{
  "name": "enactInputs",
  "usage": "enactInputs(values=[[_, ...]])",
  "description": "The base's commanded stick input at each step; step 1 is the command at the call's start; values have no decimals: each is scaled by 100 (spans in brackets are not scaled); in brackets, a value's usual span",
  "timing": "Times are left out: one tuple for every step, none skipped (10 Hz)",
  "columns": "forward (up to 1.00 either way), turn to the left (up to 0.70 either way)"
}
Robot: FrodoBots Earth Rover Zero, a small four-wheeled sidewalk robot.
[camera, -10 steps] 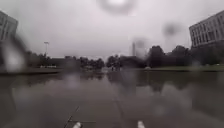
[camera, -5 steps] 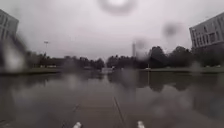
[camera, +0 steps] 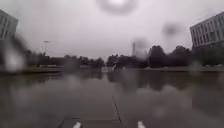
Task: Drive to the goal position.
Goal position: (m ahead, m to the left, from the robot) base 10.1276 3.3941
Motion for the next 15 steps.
enactInputs(values=[[70, 1], [70, 1], [70, 1], [70, 1], [70, 1], [70, 1], [70, 1], [70, 1], [70, 1], [68, 1], [4, 0], [0, 0], [0, 0], [0, 0], [0, 0]])
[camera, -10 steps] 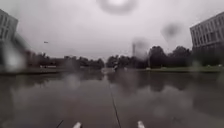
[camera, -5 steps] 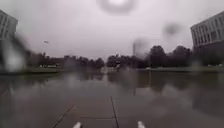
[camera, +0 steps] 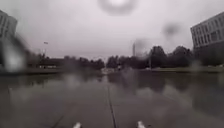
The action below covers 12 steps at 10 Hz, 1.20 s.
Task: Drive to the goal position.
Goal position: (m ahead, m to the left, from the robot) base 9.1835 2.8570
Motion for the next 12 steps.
enactInputs(values=[[0, 0], [0, 0], [0, 0], [0, 0], [0, 0], [65, 1], [65, 1], [65, 1], [65, 1], [66, 1], [69, 1], [70, 1]])
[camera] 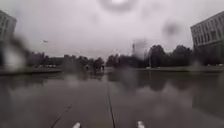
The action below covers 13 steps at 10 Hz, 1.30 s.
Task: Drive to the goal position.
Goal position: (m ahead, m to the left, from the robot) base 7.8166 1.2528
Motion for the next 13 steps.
enactInputs(values=[[70, 1], [70, 1], [70, 1], [70, 1], [70, 1], [70, 1], [70, 1], [70, 1], [70, 1], [70, 1], [70, 1], [70, 1], [70, 1]])
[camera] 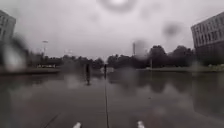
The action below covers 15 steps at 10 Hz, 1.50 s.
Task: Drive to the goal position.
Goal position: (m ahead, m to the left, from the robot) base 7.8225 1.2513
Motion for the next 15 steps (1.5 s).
enactInputs(values=[[70, 1], [70, 1], [70, 1], [68, 1], [66, 1], [61, 1], [56, 1], [50, 1], [47, 1], [43, 1], [43, 1], [43, 1], [43, 1], [43, 1], [43, 1]])
